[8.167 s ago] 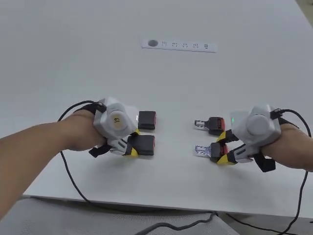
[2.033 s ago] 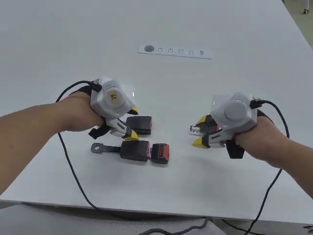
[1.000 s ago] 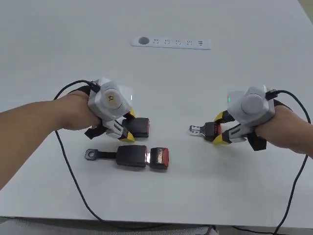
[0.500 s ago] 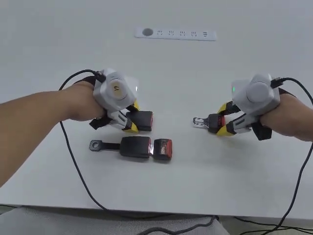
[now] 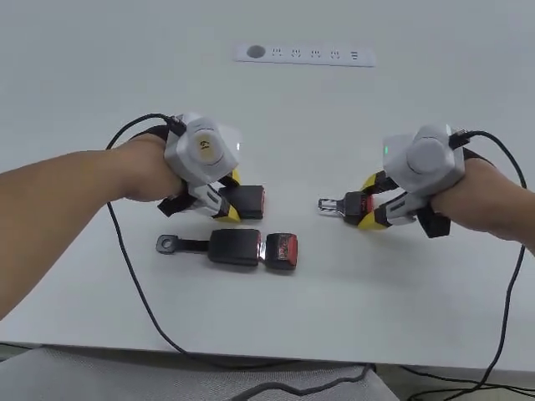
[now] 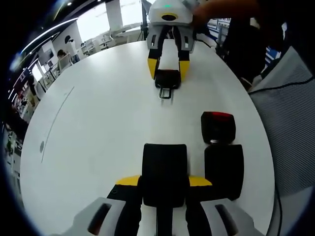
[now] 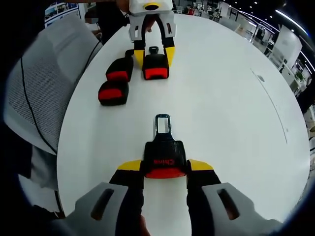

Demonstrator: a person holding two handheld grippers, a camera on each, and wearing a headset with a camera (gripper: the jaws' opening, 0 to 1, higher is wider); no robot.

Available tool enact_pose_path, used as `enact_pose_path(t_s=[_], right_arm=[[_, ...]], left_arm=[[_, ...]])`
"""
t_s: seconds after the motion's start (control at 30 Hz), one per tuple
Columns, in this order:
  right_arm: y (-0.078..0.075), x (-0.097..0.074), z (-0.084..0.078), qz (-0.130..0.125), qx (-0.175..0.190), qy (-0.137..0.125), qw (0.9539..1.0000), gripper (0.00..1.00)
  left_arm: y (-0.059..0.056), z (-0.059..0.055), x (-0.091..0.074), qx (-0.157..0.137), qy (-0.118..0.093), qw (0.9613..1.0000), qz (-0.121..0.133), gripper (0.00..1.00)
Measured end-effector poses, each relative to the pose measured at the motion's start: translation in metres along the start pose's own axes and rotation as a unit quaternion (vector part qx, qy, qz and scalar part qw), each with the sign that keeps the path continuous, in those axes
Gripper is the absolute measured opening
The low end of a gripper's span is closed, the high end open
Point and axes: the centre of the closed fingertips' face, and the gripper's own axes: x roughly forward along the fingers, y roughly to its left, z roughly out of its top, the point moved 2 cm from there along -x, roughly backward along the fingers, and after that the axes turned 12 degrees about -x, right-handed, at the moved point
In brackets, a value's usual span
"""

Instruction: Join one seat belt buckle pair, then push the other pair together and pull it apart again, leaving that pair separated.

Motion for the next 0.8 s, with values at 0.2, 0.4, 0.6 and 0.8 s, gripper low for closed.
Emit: enact_pose_path(t_s=[0.2,0.4,0.6,0.8], right_arm=[[0.0,0.014,0.026,0.001,-0.006,-0.014,0.9999,0.32],[0.001,0.025,0.047,-0.005,-0.009,-0.022,0.9997,0.32],[-0.001,0.031,0.059,-0.01,-0.01,-0.022,0.9996,0.32],[-0.002,0.035,0.067,-0.015,-0.022,-0.016,0.9995,0.32]], left_arm=[[0.003,-0.002,0.001,-0.004,0.002,1.0,0.003,0.34],[0.004,-0.003,0.002,-0.006,0.004,1.0,0.006,0.34],[0.004,-0.002,0.003,-0.006,0.008,0.9999,0.006,0.34],[0.003,-0.002,0.003,-0.006,0.009,0.9999,0.006,0.34]])
